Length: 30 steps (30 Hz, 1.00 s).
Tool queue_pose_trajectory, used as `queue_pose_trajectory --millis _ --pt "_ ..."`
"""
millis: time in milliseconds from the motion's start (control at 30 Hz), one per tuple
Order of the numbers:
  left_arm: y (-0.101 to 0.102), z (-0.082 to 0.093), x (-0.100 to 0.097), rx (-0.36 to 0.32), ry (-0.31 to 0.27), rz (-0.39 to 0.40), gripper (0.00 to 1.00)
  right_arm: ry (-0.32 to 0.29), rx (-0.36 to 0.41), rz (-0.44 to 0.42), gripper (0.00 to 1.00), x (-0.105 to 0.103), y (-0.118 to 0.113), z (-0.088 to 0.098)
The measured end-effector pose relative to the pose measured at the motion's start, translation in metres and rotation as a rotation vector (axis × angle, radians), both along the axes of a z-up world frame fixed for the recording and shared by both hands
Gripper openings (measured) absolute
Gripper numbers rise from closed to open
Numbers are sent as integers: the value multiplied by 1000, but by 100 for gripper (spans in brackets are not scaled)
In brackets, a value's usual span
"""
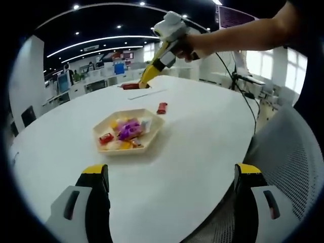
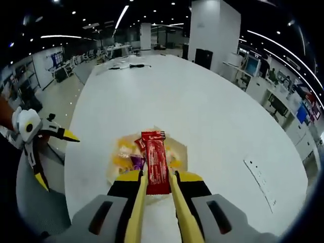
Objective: Place the target food into the container with the food tongs after gripping and lifting it, then release it inside without dropping or visibly crushing the food.
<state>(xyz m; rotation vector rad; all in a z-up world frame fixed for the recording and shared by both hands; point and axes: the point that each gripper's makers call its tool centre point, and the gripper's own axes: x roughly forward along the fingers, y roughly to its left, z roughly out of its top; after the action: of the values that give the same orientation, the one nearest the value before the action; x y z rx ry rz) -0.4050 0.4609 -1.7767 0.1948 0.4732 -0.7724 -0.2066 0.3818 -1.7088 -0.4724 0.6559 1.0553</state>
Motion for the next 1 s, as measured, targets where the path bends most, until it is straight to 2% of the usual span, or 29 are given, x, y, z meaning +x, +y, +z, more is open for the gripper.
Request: queue_pose_trajectory --millis 267,333,367,400,433,467,533,667,733,800,900,1000 --pt "1 0 1 -3 7 13 99 1 -23 12 24 1 22 -10" --pt "1 1 2 -3 2 15 99 -16 -15 31 25 3 27 -8" --pt "2 2 2 -10 5 20 99 -48 -1 89 27 1 34 -5" --pt "2 2 3 -11 4 21 99 -34 28 110 28 -3 40 -4" --pt "2 2 3 -12 3 22 99 -79 21 90 28 3 38 -1" --pt "2 1 3 -11 3 22 99 -96 -6 83 28 6 35 -2" --pt "1 1 2 -8 3 18 99 -53 20 75 28 3 35 -3" --pt "1 1 2 -2 -3 10 99 -71 8 74 29 5 27 -4" --pt "0 2 1 -4 -3 8 99 -53 11 73 29 4 25 -5" --pt "1 2 2 -5 -1 12 99 -73 -1 77 29 5 21 -4" --pt "2 3 2 -11 -3 18 99 -71 9 79 30 6 16 -1" --pt "3 3 4 -12 -7 23 99 -89 3 122 29 4 8 5"
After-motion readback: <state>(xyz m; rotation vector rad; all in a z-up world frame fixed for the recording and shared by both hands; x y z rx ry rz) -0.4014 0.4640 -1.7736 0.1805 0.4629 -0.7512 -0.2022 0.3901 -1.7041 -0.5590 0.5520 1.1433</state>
